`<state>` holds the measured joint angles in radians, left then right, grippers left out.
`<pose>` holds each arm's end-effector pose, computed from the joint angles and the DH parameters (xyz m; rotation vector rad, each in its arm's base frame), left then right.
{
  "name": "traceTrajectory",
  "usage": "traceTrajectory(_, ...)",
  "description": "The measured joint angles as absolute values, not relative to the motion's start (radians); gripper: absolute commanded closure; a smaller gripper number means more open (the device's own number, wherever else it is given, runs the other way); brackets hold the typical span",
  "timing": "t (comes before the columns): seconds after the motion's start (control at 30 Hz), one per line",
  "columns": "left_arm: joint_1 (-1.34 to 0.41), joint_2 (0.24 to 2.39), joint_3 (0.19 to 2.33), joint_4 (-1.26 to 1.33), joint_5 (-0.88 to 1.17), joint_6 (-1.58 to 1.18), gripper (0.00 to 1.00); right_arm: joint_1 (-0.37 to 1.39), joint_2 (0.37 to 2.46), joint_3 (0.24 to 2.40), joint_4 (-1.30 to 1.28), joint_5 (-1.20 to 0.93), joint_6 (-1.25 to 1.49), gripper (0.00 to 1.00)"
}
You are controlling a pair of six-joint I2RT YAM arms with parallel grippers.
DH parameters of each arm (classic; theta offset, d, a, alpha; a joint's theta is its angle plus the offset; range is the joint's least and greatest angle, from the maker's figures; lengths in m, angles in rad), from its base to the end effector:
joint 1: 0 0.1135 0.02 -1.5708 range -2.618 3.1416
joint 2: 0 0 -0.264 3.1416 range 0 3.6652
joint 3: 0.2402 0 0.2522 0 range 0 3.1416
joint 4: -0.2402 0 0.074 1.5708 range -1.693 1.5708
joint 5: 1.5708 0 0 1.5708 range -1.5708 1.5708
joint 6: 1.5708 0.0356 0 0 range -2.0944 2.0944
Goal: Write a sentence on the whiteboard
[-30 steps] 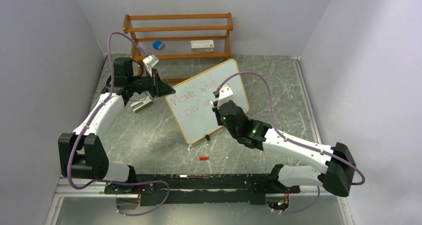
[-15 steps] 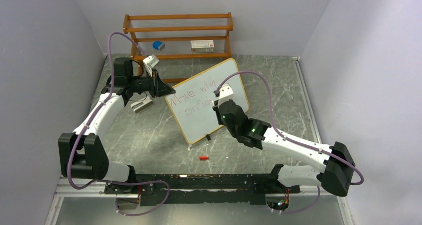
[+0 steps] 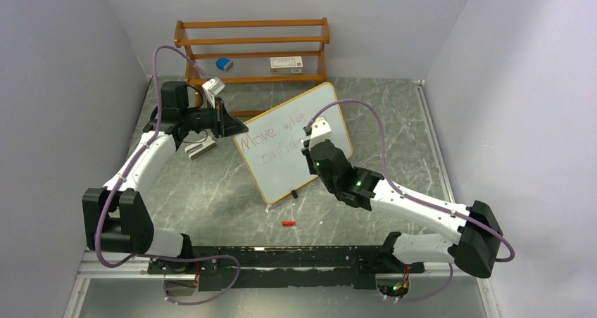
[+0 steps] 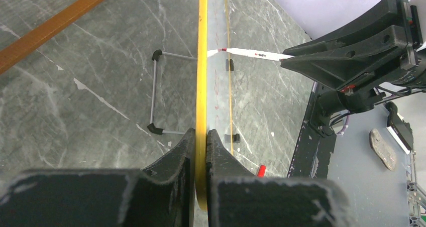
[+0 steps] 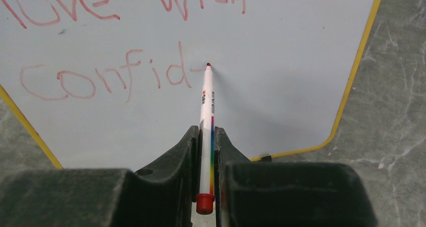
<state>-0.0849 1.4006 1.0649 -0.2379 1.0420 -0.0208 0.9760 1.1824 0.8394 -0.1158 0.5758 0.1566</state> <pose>0.2999 -0.0564 0.2997 0.6664 1.9146 -1.1646 0.1640 0.2078 0.2860 -0.4413 1.9043 0.1605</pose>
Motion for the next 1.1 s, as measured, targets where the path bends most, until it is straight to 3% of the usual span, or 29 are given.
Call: traceTrajectory(1.1,-0.085,1.401,1.065,-0.238,1.039,-0.018,0.95,0.973,1.184,0.843,-0.107,0.506,0.134,1.0)
